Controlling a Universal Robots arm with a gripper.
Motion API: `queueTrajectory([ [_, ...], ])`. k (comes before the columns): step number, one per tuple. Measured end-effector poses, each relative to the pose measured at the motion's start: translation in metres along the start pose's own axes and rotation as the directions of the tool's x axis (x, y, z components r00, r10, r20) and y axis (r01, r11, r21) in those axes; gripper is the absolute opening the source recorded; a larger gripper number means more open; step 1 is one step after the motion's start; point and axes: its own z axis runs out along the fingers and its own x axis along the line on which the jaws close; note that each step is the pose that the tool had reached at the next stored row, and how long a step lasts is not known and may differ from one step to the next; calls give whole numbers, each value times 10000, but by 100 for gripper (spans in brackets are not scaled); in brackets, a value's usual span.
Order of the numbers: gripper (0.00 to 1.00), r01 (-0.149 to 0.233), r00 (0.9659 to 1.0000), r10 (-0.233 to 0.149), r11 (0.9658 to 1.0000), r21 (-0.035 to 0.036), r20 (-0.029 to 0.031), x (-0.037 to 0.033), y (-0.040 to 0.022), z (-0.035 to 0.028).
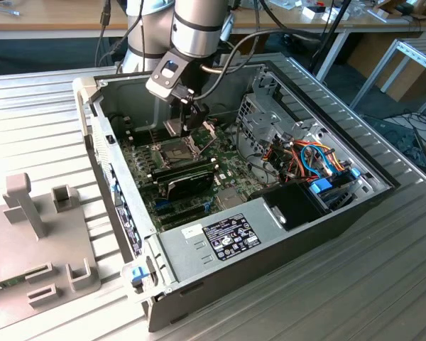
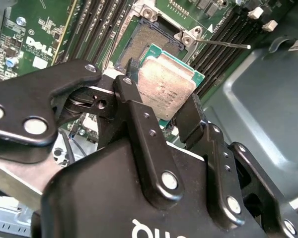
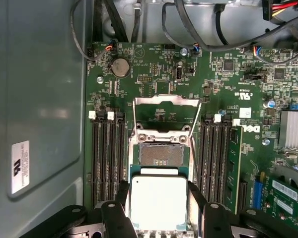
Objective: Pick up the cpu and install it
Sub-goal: 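Place the cpu into insertion slot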
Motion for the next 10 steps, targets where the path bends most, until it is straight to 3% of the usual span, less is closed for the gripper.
queueTrajectory([
  [6,55,-139,9999,139,9999,-2,0,-6,1,155],
  [10,55,-200,9998,200,9998,-3,-1,-9,2,217],
])
